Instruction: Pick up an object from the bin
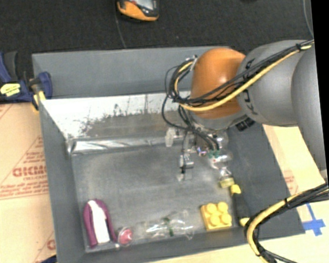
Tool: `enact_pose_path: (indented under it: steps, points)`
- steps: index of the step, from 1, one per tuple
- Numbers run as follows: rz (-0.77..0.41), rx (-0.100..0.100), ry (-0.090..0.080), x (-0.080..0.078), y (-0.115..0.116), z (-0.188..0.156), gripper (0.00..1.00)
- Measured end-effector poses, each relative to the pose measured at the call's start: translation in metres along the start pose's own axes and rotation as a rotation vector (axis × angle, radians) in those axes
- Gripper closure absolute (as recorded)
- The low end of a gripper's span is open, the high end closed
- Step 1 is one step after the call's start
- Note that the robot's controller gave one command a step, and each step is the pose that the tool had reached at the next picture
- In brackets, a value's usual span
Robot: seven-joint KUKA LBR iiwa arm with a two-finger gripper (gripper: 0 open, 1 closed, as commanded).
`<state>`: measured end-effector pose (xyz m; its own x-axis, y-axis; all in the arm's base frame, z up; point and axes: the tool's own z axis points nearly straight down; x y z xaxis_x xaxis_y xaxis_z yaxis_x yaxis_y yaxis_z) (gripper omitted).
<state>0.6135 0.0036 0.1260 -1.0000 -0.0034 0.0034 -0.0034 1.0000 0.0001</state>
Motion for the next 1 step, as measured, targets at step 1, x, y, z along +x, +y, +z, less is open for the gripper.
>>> enact_pose_path:
  steps: [1]
  points:
    - [0.0, 0.0, -0.007, -0.0014, 0.0, -0.0051, 0.0]
